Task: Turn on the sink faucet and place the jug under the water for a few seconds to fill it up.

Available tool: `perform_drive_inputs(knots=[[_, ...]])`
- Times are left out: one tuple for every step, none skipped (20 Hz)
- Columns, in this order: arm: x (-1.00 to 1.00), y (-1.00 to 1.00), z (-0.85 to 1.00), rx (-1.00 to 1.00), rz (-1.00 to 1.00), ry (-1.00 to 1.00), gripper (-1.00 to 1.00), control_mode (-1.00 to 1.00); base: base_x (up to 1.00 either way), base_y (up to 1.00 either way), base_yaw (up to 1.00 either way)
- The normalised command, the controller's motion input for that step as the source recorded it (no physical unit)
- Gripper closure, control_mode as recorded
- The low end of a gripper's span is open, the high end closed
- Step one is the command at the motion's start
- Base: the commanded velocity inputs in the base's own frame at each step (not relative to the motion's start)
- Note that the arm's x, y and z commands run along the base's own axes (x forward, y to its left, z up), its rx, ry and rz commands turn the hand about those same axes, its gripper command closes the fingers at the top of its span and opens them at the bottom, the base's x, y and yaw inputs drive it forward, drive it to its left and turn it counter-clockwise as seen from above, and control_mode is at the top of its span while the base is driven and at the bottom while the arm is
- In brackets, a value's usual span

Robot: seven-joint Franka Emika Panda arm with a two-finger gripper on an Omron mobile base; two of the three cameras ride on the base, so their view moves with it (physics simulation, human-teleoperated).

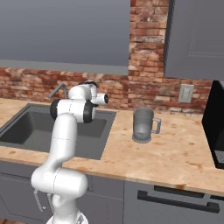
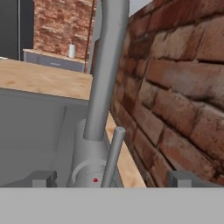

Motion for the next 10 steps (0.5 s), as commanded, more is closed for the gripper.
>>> perform_drive_inputs(knots=[[0.27, 0.0, 0.0, 0.0, 0.07, 0.0, -1.0, -1.0, 0.0, 0.0, 0.0], [0.3, 0.0, 0.0, 0.02, 0.07, 0.0, -1.0, -1.0, 0.0, 0.0, 0.0], [0.28, 0.0, 0.0, 0.03, 0.07, 0.0, -1.0, -1.0, 0.0, 0.0, 0.0], [0.27, 0.0, 0.0, 0.03, 0.05, 0.0, -1.0, -1.0, 0.0, 0.0, 0.0], [0.3, 0.0, 0.0, 0.02, 0.04, 0.0, -1.0, -1.0, 0.0, 0.0, 0.0], [0.26, 0.0, 0.0, 0.0, 0.03, 0.0, -1.0, -1.0, 0.0, 0.0, 0.0], [0.24, 0.0, 0.0, 0.0, 0.03, 0.0, -1.0, -1.0, 0.0, 0.0, 0.0], [0.29, 0.0, 0.0, 0.01, 0.03, 0.0, -1.0, -1.0, 0.0, 0.0, 0.0], [0.26, 0.0, 0.04, 0.02, 0.03, 0.0, -1.0, -1.0, 0.0, 0.0, 0.0], [0.24, 0.0, 0.08, 0.02, 0.01, 0.0, -1.0, -1.0, 0.0, 0.0, 0.0]])
